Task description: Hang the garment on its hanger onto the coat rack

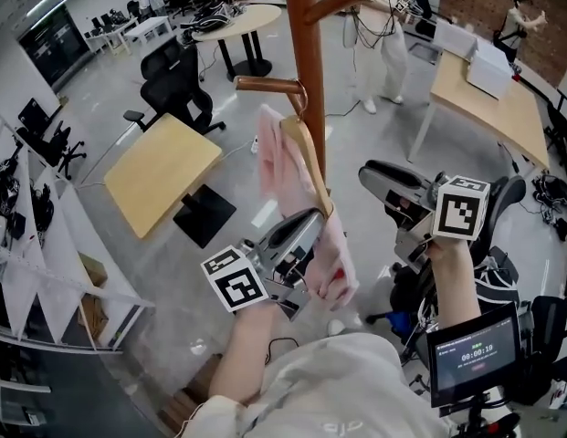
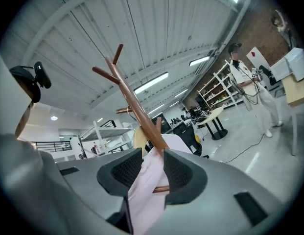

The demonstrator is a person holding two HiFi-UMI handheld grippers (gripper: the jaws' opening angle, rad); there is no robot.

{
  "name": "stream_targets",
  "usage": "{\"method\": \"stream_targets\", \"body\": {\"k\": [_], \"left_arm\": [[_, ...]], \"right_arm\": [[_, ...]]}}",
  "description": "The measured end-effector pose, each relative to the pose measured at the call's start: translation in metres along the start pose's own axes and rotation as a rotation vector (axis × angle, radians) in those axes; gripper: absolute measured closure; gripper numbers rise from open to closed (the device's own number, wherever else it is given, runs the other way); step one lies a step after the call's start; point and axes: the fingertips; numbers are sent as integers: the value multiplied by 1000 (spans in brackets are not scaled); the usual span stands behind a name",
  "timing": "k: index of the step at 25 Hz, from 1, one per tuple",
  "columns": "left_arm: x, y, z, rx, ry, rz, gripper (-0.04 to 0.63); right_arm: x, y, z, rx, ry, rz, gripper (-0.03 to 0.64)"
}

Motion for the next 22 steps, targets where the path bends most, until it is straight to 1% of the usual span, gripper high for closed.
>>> {"method": "stream_targets", "body": {"k": [4,7,10,13,17,19,22], "left_arm": [[-5,-6,4,-1,13,2,589],[-5,-4,12,-1,11,10,589],[0,4,18,20,-9,30,589],[9,19,21,39,-28,56,589],[26,51,27,80,-75,105,589],[34,68,33,111,-108,129,589],[47,95,45,163,-159,173,589]], "right_arm": [[-1,16,3,-19,-21,23,492],[-2,24,-4,-27,-23,31,493],[-2,26,-16,-7,-19,43,494],[-3,20,-39,46,9,56,495],[-5,-6,-82,123,109,44,495],[-4,-18,-105,181,148,32,495],[-3,-36,-140,282,168,13,495]]}}
Point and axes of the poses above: the fingertips, and each gripper's own axes: y backward along the fingers, z to its right, x out of its top, and after that the axes turned 7 degrees about -x, right-handed
